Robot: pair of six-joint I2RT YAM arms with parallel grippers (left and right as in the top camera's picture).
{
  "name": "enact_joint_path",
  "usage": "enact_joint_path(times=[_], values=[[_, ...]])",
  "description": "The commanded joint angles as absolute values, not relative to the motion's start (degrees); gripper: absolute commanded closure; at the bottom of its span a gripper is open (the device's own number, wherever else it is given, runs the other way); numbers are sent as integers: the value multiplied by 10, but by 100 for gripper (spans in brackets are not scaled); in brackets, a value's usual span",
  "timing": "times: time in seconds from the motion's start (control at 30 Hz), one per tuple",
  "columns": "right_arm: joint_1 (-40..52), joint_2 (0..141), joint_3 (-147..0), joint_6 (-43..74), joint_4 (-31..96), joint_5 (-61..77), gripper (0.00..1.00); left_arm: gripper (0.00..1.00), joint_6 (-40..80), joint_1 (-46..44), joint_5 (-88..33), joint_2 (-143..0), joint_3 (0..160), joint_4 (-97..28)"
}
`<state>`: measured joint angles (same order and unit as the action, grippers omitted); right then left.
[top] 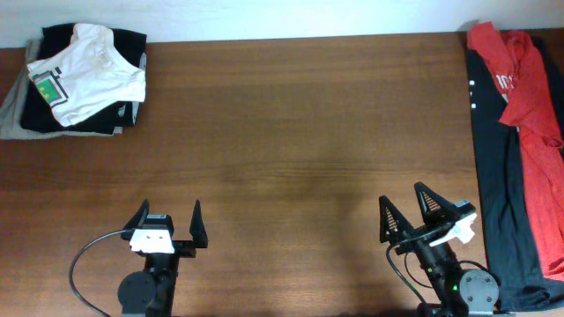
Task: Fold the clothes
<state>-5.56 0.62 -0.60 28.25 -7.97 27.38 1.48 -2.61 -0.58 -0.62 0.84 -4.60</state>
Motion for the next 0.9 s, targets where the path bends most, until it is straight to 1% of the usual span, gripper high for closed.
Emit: enact_joint_path(times=[0.0, 0.13, 0.27, 0.33, 0.37, 0.43, 0.5, 0.6, 0.63, 0.7, 0.73, 0.83, 0.87], values=[[-52, 2, -3, 335, -79, 290, 1, 1, 8, -29, -2, -3, 5, -48], [-52, 2, -9, 329, -190, 286, 2, 1, 8, -29, -2, -3, 5, -48], [-53, 20, -59, 238, -189, 254, 1, 1, 8, -29, -2, -3, 5, -48], [-53, 76, -102, 173, -189, 185, 1, 1, 8, -29, -2, -3, 5, -48], [-53, 98, -116, 161, -189, 169, 1, 1, 8, -29, -2, -3, 5, -48], [-53, 184, -168, 124, -189, 123, 1, 1, 8, -29, -2, -3, 5, -48], [-53, 306, -256, 107, -172, 92, 1, 1, 8, -29, -2, -3, 5, -48], [-53, 464, -412, 68, -86, 49, 1, 1, 8, -29, -2, -3, 5, -48], [-53, 521, -477, 55, -41, 16, 1, 1, 8, -29, -2, -3, 5, -48], [-54, 661, -641, 31, 88, -90, 1, 1, 8, -29, -2, -3, 5, -48], [-57, 705, -696, 22, 129, -115, 1, 1, 8, -29, -2, -3, 5, -48], [-103, 861, -883, -24, 253, -147, 1, 1, 8, -29, -2, -3, 5, -48], [-118, 895, -922, -28, 280, -163, 1, 1, 8, -29, -2, -3, 5, -48]])
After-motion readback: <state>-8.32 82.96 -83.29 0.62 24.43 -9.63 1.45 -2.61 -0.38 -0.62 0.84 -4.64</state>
